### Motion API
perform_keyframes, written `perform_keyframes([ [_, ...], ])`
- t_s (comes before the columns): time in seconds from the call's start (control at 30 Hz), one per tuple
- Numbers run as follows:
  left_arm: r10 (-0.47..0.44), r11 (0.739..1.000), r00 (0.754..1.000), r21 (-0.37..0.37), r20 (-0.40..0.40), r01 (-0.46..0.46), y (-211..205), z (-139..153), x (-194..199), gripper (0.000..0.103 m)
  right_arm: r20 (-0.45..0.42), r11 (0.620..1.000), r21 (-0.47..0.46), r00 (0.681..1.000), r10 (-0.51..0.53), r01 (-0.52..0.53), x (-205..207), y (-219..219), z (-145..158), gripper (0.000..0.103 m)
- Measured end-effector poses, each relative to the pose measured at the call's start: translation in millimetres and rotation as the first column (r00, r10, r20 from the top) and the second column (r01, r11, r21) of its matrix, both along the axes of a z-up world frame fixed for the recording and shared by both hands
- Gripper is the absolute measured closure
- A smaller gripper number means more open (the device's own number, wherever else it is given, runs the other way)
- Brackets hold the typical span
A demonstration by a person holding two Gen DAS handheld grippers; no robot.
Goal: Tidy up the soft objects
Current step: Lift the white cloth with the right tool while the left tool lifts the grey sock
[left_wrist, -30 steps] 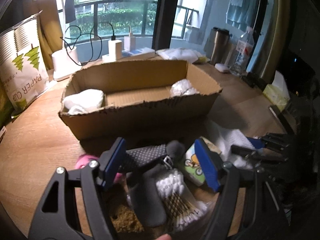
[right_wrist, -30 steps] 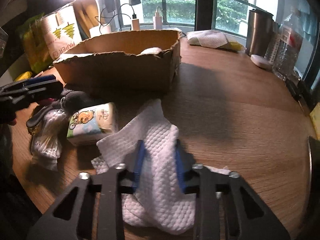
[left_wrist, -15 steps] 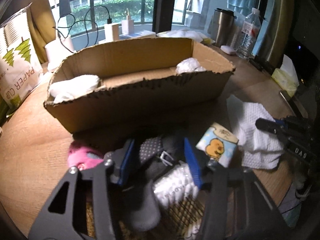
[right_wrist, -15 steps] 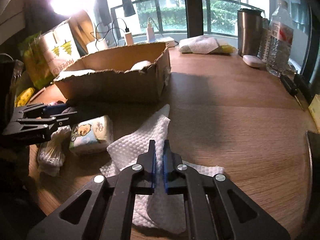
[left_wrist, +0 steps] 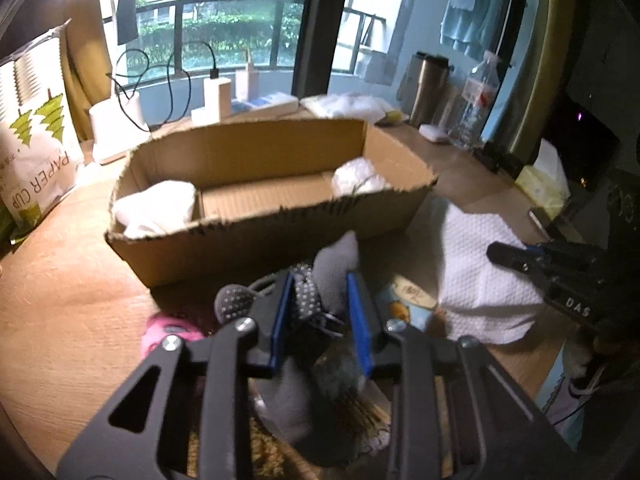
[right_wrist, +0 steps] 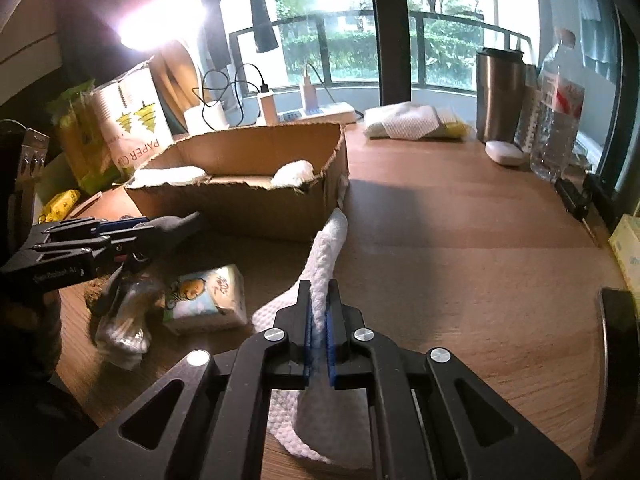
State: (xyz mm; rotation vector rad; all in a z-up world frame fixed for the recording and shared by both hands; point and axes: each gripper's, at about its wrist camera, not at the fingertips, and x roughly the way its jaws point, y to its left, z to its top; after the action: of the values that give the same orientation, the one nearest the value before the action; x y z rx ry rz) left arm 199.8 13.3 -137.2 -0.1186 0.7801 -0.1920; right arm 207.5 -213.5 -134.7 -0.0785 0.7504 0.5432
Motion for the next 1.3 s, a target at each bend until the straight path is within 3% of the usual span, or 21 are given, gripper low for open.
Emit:
perform_keyframes([
  [0.47, 0.037, 0.996, 0.994, -0.09, 0.1, -0.028, 22, 39, -16, 0.074, 0.091, 1.0, -0.004, 0.996, 0.026, -0.026, -8, 14, 37, 0.097],
  [1.3, 0.086, 0.991, 0.968, -0.121, 0.235, -0.058, 55, 85, -16, 0.074, 0.243, 0.995, 0.021, 0.966, 0.091, -0.099, 5, 48, 104, 0.097],
])
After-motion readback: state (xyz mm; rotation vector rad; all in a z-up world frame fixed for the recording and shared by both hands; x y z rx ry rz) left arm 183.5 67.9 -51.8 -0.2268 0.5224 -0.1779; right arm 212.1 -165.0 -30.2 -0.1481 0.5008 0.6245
